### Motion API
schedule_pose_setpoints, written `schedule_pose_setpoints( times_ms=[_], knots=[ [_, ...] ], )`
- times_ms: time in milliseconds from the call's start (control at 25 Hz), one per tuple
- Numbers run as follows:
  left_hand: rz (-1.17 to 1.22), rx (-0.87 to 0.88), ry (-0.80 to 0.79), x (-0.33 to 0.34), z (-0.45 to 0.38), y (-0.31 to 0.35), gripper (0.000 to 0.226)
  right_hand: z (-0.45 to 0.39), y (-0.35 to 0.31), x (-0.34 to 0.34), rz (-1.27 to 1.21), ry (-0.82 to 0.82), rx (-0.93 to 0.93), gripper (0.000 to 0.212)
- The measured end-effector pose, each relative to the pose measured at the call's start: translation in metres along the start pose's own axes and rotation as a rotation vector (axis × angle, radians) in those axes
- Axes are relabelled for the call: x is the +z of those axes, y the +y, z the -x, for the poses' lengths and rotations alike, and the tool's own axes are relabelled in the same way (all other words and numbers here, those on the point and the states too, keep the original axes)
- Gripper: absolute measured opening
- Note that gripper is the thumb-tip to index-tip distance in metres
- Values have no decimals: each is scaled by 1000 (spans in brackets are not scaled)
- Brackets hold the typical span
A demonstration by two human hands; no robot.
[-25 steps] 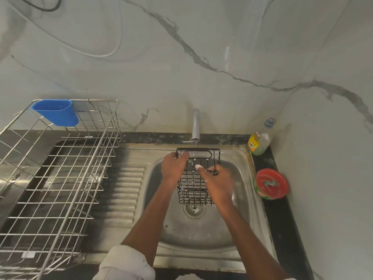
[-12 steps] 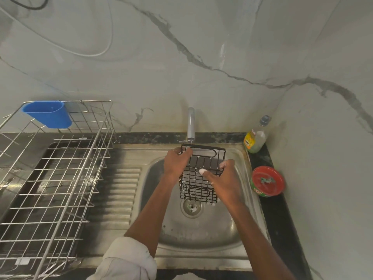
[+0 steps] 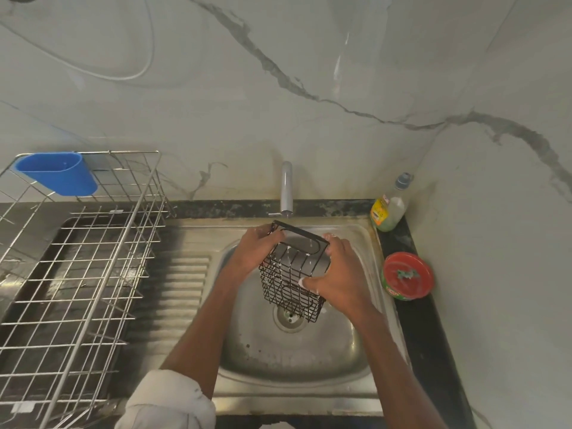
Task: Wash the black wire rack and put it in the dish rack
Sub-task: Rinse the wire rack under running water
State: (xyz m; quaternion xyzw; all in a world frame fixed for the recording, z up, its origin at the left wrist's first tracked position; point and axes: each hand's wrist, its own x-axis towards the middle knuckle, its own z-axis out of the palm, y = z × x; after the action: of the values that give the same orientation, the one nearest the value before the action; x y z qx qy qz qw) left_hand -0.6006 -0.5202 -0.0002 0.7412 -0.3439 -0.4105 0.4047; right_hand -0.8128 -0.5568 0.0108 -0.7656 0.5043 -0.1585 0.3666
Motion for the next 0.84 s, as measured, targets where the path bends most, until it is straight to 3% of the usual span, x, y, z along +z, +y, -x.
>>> schedule_pose_setpoints(
  times_ms=[200, 320, 480, 600, 720, 840],
  knots=[
    [100, 45, -38, 9, -5, 6, 17, 7, -13, 1, 136, 62, 27, 109],
    [-22, 88, -146, 23, -18, 17, 18, 9, -8, -11, 86, 61, 107, 110],
    [-94, 73, -275, 37, -28, 41, 10, 15, -1, -20, -53, 175, 189, 90],
    [-274, 85, -370, 49, -46, 53, 24, 17, 0, -17, -83, 234, 256, 89],
    [-248, -72, -441, 54, -57, 61, 36, 17, 0, -15, -80, 279, 286, 93],
    [130, -329, -412, 49, -58, 58, 34, 15, -4, -12, -29, 285, 284, 92]
  ],
)
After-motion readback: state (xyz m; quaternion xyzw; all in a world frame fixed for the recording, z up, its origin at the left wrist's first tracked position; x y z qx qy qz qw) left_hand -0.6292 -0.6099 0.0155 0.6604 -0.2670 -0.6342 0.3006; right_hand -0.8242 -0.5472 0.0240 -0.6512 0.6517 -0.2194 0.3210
